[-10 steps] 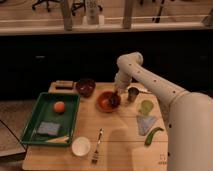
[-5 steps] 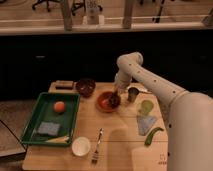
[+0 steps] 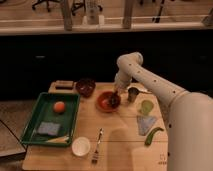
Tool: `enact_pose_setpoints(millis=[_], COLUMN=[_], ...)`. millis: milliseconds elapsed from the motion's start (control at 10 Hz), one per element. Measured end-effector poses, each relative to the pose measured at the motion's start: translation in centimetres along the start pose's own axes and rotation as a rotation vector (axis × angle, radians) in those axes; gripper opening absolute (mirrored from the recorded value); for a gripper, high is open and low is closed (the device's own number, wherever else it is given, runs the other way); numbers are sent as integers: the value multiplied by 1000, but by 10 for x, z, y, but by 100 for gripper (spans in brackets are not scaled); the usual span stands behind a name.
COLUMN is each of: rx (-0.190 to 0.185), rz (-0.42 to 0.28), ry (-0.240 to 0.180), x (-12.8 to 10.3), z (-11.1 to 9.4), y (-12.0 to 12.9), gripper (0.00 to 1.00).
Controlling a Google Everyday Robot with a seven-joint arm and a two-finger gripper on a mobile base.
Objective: Place grapes in red bowl
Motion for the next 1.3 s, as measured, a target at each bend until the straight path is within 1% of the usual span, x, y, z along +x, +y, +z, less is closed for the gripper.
enact_pose_setpoints(millis=[1300], rx=[1], rz=[-15], ry=[0], x=[0], z=[0], y=[0], gripper=[6])
